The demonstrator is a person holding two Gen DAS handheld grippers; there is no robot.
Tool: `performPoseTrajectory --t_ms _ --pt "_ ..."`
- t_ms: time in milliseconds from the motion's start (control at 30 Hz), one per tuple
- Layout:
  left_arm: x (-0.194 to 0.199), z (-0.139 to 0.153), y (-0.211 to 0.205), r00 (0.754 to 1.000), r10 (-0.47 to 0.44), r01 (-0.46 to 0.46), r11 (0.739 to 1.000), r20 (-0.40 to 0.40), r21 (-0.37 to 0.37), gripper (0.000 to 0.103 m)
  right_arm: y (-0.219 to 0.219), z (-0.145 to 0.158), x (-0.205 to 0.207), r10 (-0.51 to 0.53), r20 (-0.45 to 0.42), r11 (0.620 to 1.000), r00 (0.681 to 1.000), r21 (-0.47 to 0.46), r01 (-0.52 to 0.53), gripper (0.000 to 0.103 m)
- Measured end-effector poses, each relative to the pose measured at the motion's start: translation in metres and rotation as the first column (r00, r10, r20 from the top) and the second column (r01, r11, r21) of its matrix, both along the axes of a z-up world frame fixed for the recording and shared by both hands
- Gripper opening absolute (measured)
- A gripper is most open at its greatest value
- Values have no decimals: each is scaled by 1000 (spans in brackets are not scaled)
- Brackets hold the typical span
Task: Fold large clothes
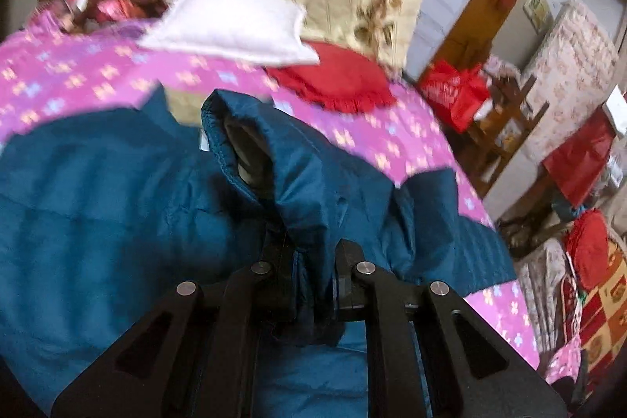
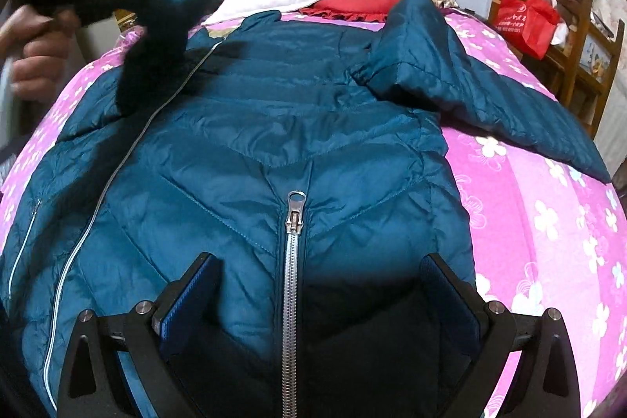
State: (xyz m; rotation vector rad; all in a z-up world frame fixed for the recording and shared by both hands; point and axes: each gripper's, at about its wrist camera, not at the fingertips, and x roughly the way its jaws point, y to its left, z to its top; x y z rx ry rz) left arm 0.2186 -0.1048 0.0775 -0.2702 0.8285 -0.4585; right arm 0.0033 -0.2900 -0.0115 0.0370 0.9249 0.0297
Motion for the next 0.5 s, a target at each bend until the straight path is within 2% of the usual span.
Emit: performPoseTrajectory --t_ms 133,167,267,300,367,500 --pt "4 -38 -32 996 -41 44 999 -75 31 18 -1 0 -1 7 -5 1000 1000 7 -7 102" --pt "1 -44 -33 995 -46 49 998 -84 32 26 -2 0 -1 8 -6 1000 1000 10 -8 102" --pt "-5 -50 -35 993 -63 64 998 -98 11 57 -3 0 -1 9 -10 1000 1000 16 -9 102" --pt "-8 -49 -32 993 -69 68 998 -99 -12 63 -3 -1 0 8 -11 1000 1000 15 -8 102" --pt "-11 -47 -28 991 -80 77 996 -107 -35 67 -2 -1 0 9 -13 1000 1000 10 -8 102" --pt "-26 -35 3 993 -75 72 997 -86 -39 67 -2 -1 0 3 -11 1000 1000 7 -3 102"
